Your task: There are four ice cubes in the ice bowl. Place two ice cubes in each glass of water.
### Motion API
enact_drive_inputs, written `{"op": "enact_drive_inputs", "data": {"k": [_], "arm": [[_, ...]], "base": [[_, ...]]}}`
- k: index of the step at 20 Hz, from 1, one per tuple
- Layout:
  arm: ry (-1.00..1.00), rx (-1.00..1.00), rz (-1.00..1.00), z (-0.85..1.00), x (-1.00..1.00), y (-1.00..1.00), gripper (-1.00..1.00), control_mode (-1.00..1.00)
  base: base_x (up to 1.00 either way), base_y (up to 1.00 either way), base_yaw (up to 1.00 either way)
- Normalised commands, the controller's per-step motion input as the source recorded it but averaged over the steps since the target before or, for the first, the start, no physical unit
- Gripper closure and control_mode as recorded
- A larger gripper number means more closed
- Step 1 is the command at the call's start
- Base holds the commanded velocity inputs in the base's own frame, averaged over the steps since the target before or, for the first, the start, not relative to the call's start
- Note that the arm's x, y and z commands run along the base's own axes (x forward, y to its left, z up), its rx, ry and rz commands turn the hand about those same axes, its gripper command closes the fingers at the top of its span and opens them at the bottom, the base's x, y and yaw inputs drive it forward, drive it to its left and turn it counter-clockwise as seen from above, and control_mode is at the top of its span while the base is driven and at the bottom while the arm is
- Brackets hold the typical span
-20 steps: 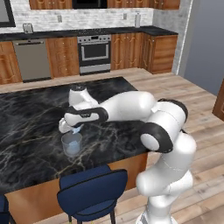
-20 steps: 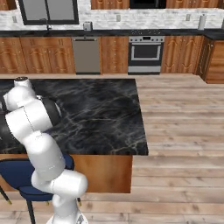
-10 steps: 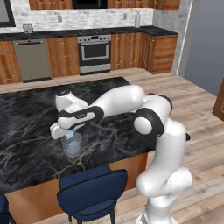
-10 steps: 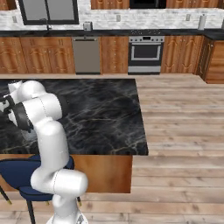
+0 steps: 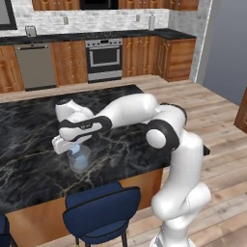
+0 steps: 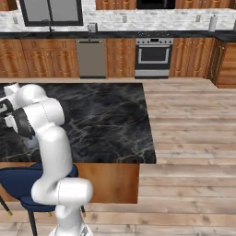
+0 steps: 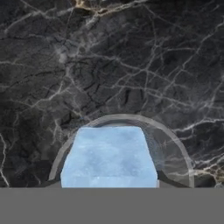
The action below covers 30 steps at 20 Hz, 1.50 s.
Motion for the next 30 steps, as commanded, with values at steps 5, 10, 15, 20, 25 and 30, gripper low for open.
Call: {"op": "enact_drive_inputs", "data": {"k": [5,10,15,20,25,30], "arm": [[0.0,0.0,0.0,-0.09,0.01,-0.35,1.0,-1.0],[-0.01,0.0,-0.01,0.29,0.07,0.04,-1.0,-1.0],[-0.02,0.0,-0.07,0.63,-0.27,-0.07,-1.0,-1.0],[-0.12,0.0,-0.01,0.2,-0.95,-0.93,-1.0,-1.0],[-0.3,0.0,0.0,0.3,-1.0,-1.0,-1.0,-1.0],[-0.3,0.0,0.0,0.35,-0.8,-0.8,-1.0,-1.0]], "base": [[0.0,0.0,0.0],[0.0,0.0,0.0],[0.0,0.0,0.0],[0.0,0.0,0.0],[0.0,0.0,0.0],[0.0,0.0,0.0]]}}
